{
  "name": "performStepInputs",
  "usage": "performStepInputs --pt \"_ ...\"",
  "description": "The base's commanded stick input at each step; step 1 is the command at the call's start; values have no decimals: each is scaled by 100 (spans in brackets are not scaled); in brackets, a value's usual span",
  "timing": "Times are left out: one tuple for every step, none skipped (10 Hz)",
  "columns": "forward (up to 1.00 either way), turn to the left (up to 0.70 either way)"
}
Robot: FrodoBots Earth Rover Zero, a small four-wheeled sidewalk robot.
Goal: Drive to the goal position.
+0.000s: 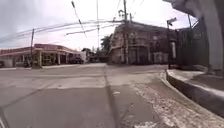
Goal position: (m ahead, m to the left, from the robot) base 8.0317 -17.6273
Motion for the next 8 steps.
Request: performStepInputs --pt "70 1" --pt "70 1" --pt "70 1" --pt "70 1" --pt "70 1" --pt "70 1" --pt "70 -1" --pt "70 -6"
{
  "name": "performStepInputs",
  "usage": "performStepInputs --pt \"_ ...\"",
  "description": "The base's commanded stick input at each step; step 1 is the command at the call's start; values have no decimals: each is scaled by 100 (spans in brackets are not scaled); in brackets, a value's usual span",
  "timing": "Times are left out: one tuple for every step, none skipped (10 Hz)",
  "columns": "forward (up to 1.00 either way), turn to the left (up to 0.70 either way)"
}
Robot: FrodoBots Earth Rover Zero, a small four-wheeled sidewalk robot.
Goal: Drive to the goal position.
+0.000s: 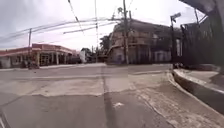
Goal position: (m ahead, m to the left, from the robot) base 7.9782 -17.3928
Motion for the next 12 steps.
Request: performStepInputs --pt "70 -19" --pt "70 -14" --pt "70 1" --pt "70 1" --pt "70 1" --pt "70 1" --pt "70 1" --pt "70 1" --pt "70 1" --pt "70 1" --pt "70 1" --pt "70 -6"
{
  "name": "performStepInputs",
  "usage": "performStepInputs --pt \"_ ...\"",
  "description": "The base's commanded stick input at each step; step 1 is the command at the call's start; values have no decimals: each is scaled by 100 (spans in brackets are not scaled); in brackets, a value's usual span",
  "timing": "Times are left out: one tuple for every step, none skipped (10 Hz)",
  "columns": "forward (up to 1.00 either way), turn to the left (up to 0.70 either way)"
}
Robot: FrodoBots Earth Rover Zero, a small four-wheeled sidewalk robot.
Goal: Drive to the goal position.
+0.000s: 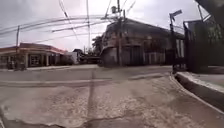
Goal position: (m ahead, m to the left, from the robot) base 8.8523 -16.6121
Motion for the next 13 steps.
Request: performStepInputs --pt "70 -17" --pt "70 -15" --pt "70 -1" --pt "70 1" --pt "70 1" --pt "70 1" --pt "70 1" --pt "70 1" --pt "70 1" --pt "70 1" --pt "70 1" --pt "70 1" --pt "70 1"
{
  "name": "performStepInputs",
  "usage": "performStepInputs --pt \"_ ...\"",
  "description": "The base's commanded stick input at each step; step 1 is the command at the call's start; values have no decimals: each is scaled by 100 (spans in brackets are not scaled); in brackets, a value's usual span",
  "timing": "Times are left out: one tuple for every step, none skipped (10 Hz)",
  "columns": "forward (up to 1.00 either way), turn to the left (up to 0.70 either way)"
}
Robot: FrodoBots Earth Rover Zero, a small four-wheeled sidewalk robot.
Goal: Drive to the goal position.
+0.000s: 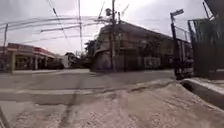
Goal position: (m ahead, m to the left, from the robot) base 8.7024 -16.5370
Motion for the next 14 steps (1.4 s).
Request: performStepInputs --pt "70 1" --pt "70 1" --pt "70 1" --pt "70 1" --pt "70 1" --pt "70 1" --pt "70 1" --pt "70 1" --pt "70 1" --pt "70 1" --pt "70 -1" --pt "70 -5" --pt "70 -28" --pt "70 -32"
